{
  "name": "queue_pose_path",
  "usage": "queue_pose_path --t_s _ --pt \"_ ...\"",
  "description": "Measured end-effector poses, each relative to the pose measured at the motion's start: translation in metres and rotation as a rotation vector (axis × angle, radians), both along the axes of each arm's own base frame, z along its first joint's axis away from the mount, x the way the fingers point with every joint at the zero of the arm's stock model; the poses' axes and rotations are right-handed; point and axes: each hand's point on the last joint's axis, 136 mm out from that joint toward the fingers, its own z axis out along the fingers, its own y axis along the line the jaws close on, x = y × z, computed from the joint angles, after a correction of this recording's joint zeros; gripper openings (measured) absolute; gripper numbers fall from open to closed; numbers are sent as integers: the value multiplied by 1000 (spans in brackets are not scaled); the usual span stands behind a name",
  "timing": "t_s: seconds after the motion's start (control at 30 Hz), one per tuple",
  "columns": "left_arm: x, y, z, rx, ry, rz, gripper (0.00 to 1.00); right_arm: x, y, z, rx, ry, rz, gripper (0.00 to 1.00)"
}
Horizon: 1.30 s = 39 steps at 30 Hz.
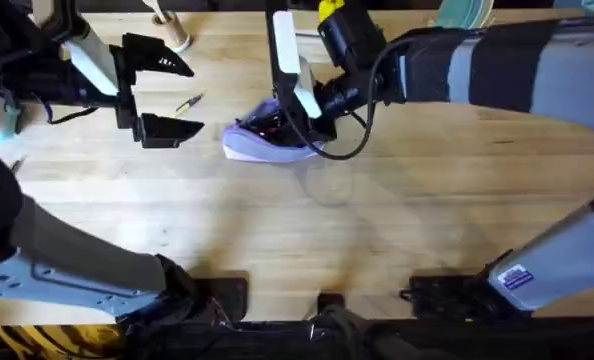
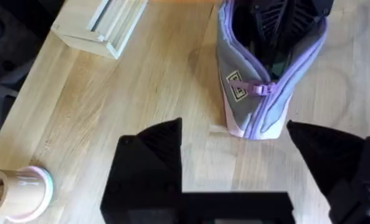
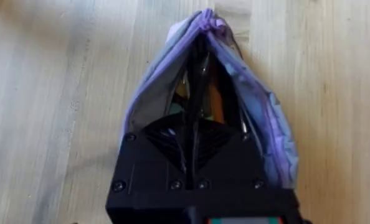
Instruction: Unzip the bag, pick up the pens from the table one at a time and place them inside, then zip the bag closed.
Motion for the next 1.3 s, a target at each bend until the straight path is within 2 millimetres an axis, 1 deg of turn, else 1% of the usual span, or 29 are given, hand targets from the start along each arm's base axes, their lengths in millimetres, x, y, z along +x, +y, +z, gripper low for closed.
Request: queue_pose_path --t_s 0.07,0.1,0.2,0.3,0.33,0.37,0.73,0.87,0.93,0.97,1.07,1.17,1.3 --pt "0 0 0 0 0 0 993 -2 2 -4 -9 5 6 36" --pt "0 0 0 0 0 0 993 -3 2 -7 -13 9 7 95" --pt "0 0 0 0 0 0 993 -2 1 -12 -31 8 0 528" --pt "0 0 0 0 0 0 993 2 -1 -12 -36 -9 -5 944" --pt "0 0 0 0 0 0 993 3 -1 -12 -36 -13 -3 979" --pt "0 0 0 0 0 0 993 3 -1 -12 -38 -16 -3 993" --pt "0 0 0 0 0 0 993 4 0 -11 -33 -18 -9 994" --pt "0 0 0 0 0 0 993 8 2 -8 -17 3 -51 994" --pt "0 0 0 0 0 0 993 10 3 -3 -6 16 -78 994" --pt "0 0 0 0 -1 0 993 10 3 1 0 21 -93 994" --pt "2 1 0 5 -10 0 992 14 1 21 31 24 -141 994" --pt "4 3 -2 22 -23 -1 993 18 -3 48 75 10 -187 994" --pt "8 11 -12 94 -20 3 993 24 -13 81 130 -2 -254 994"
